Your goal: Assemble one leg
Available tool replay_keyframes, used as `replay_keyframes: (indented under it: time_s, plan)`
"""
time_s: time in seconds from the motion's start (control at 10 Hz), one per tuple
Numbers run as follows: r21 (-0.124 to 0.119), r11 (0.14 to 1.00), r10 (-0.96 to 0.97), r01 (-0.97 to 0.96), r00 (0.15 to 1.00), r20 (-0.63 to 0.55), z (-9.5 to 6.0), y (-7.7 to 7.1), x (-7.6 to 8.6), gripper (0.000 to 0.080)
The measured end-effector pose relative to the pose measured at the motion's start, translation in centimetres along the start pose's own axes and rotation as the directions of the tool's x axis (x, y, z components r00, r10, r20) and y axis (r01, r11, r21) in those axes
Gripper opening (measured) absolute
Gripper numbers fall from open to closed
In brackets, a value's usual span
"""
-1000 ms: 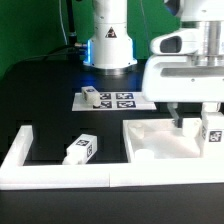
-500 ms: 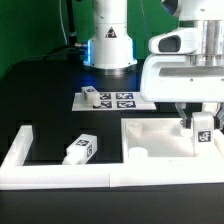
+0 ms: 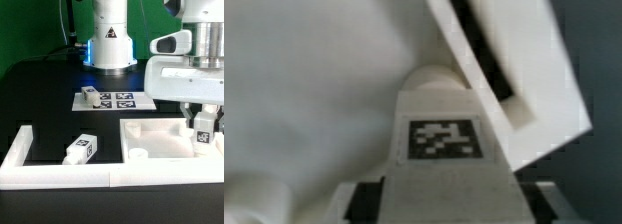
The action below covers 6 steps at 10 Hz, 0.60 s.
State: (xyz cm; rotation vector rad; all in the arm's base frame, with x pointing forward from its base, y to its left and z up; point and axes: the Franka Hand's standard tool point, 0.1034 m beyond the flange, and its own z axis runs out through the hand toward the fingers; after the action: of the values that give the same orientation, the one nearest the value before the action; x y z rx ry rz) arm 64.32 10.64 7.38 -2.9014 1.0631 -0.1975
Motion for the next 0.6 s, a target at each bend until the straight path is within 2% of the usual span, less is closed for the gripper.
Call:
replay_keyframes:
  time_s: [0.2, 0.3, 0.4, 0.6]
  plan:
    - [-0.052, 0.958, 0.283, -0.281, 0.958, 0.045, 0.0, 0.0, 0.25, 0.0287]
    - [-0.058, 0.911, 0.412, -0.409, 0.91, 0.052, 0.09, 0.11, 0.27, 0.0287]
    - [-0.067, 0.817, 0.576, -0.573, 0.816, 0.052, 0.13, 0.15, 0.18, 0.0287]
    - [-0.069, 0.597, 0.802, -0.799, 0.595, 0.045, 0.23, -0.1, -0.22, 0.0287]
